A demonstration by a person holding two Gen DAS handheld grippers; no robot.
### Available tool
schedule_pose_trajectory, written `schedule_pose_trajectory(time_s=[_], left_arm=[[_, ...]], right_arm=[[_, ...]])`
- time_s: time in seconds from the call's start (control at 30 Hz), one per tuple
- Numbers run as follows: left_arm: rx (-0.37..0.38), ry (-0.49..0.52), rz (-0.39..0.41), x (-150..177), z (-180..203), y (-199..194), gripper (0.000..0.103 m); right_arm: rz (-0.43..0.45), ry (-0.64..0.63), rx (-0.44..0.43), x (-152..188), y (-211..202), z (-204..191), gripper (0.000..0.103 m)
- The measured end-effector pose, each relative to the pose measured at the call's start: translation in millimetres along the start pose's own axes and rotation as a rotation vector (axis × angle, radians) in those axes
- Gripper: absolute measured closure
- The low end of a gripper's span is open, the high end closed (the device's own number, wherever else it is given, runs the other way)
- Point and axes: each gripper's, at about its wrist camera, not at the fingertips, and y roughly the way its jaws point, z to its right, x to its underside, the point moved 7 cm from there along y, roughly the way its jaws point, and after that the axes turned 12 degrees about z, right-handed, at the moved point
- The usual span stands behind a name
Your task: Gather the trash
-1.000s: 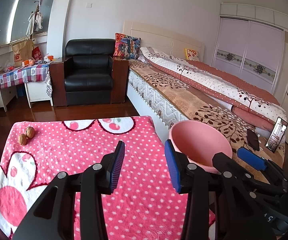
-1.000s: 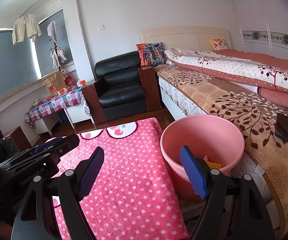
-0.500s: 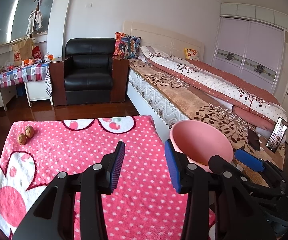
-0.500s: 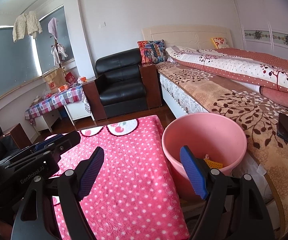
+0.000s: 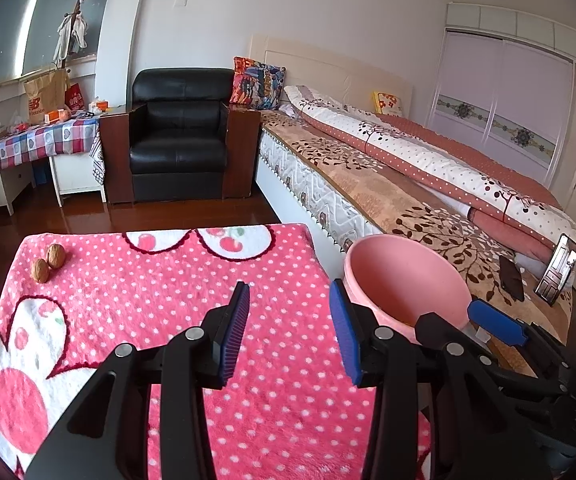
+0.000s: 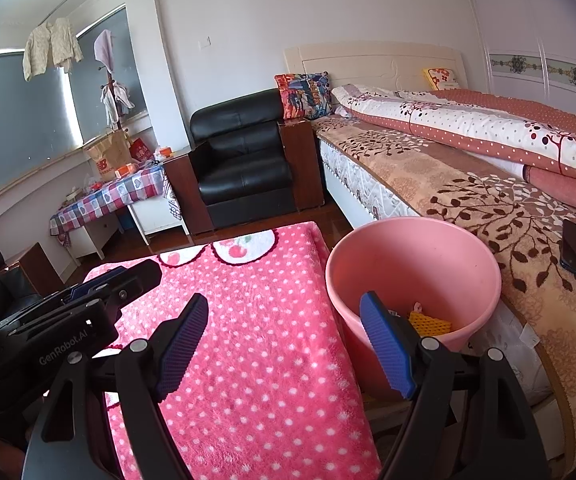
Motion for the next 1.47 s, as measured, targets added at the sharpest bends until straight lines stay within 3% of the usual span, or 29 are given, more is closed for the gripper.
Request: schedule_pose_trajectory(time_s=[1.47], left_arm=[[-0.027, 0.006, -0.022, 6.7, -10.9, 12.5, 0.061]], right_arm=[[-0.035, -0.003, -0.013, 21.6, 21.6, -0.7, 0.026]])
